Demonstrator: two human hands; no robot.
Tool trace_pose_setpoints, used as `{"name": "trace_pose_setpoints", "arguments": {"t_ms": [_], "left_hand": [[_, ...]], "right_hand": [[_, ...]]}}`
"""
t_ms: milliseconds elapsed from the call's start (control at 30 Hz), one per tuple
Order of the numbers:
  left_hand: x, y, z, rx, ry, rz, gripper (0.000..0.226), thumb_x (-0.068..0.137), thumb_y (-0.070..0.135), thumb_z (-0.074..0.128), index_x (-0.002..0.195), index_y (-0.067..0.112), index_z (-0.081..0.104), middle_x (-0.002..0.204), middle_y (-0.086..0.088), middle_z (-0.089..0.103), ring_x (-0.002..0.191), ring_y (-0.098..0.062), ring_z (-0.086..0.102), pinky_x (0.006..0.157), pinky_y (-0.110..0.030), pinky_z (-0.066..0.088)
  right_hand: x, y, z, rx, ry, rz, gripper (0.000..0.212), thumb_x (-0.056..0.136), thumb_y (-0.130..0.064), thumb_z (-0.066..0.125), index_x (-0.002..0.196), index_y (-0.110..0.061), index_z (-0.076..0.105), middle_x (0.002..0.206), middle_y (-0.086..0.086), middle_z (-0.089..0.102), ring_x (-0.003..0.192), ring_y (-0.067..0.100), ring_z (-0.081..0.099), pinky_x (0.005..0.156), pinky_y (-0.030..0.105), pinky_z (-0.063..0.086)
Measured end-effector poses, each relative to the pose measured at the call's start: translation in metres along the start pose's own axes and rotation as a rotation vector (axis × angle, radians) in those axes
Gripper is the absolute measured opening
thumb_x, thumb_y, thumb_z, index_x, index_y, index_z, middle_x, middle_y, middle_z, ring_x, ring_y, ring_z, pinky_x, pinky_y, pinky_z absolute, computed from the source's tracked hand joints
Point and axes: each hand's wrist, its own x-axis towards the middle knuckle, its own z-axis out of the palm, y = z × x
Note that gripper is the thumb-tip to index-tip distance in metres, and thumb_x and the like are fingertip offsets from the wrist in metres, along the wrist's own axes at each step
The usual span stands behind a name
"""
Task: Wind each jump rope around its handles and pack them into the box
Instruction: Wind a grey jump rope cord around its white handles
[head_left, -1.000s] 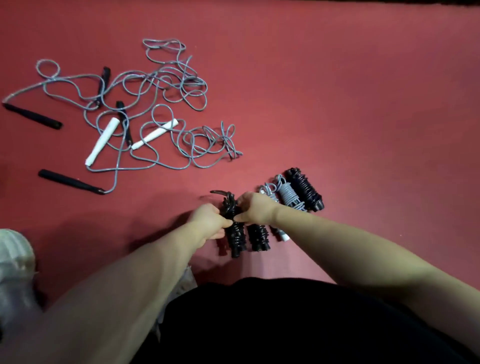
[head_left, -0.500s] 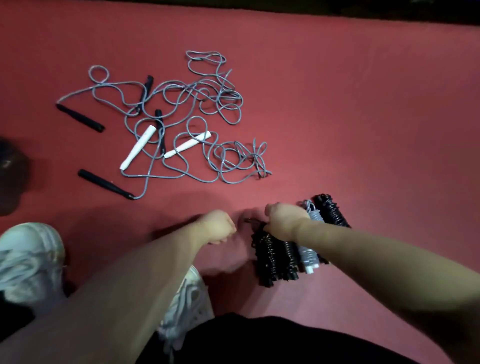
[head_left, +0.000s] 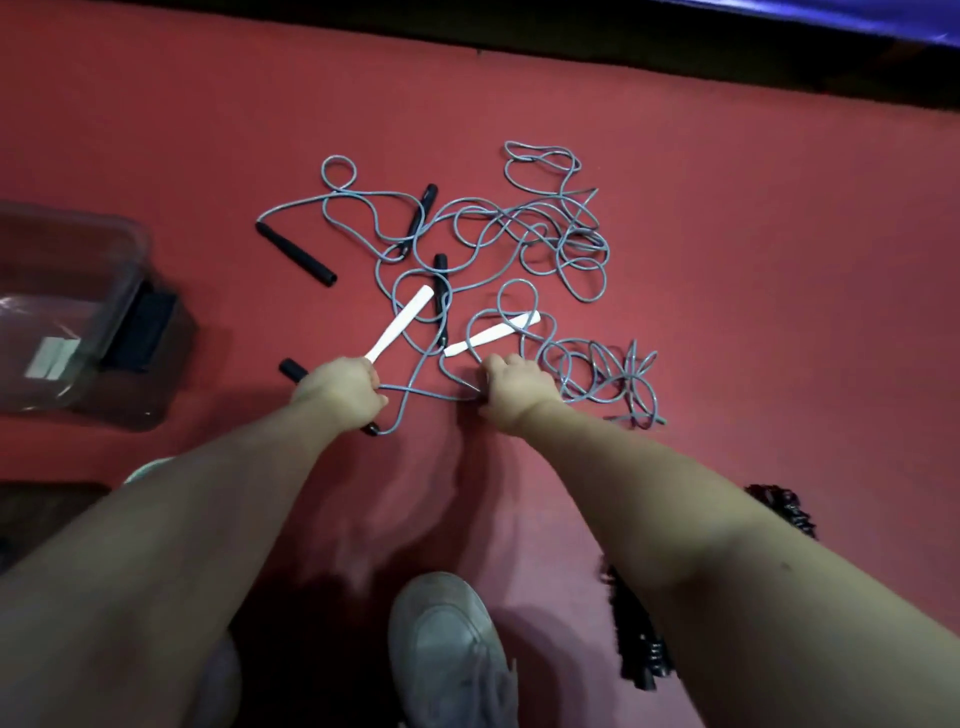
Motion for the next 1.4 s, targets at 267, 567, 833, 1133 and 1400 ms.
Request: {"name": "trace_pose_setpoints", "arguments": {"t_ms": [267, 567, 833, 1133, 1400], "left_hand": [[0.002, 0.020, 0.011, -0.019, 0.062, 0.133, 0.020, 0.089, 0.019, 0.057, 0.107, 0.017, 0.065, 0.121, -0.008, 0.058, 0.110, -0.030, 0.056, 0.095, -0.035, 0.046], [-0.013, 0.057, 0.017, 0.014, 0.024, 0.245, 0.022, 0.089, 0.022, 0.059, 0.111, 0.020, 0.065, 0.124, -0.006, 0.053, 0.113, -0.027, 0.055, 0.099, -0.035, 0.044], [-0.007, 0.062, 0.014, -0.041, 0.011, 0.207, 0.029, 0.087, 0.022, 0.064, 0.116, 0.017, 0.063, 0.125, -0.008, 0.054, 0.112, -0.027, 0.056, 0.100, -0.035, 0.043], [-0.060, 0.101, -0.086, -0.202, 0.114, 0.177, 0.112, 0.071, 0.034, 0.082, 0.152, 0.011, 0.007, 0.152, -0.018, 0.025, 0.140, -0.032, 0.028, 0.113, -0.034, 0.027], [-0.125, 0.145, -0.189, -0.638, 0.289, 0.253, 0.115, 0.075, 0.031, 0.079, 0.152, 0.015, -0.005, 0.158, -0.013, 0.013, 0.143, -0.024, 0.022, 0.114, -0.028, 0.023]], "right_hand": [[-0.019, 0.042, 0.030, -0.308, -0.021, -0.046, 0.036, 0.097, -0.031, 0.041, 0.125, -0.011, 0.048, 0.131, 0.010, 0.051, 0.122, 0.029, 0.043, 0.105, 0.039, 0.024], [-0.022, 0.088, -0.004, 0.232, -0.046, 0.404, 0.114, 0.067, -0.049, 0.079, 0.148, -0.039, -0.001, 0.157, 0.007, -0.015, 0.144, 0.038, 0.001, 0.113, 0.047, 0.019], [-0.004, 0.087, -0.015, 0.236, -0.021, 0.192, 0.051, 0.086, -0.031, 0.060, 0.128, -0.008, 0.041, 0.119, 0.015, 0.057, 0.108, 0.031, 0.056, 0.087, 0.035, 0.042], [-0.098, 0.024, -0.277, 0.530, 0.650, -0.403, 0.010, 0.088, -0.017, 0.053, 0.084, -0.022, 0.047, 0.081, -0.002, 0.058, 0.076, 0.013, 0.050, 0.069, 0.022, 0.038], [-0.221, -0.056, -0.411, 0.647, 0.873, -0.699, 0.011, 0.090, -0.014, 0.051, 0.082, -0.020, 0.047, 0.066, -0.013, 0.046, 0.057, -0.001, 0.041, 0.058, 0.014, 0.035]]}}
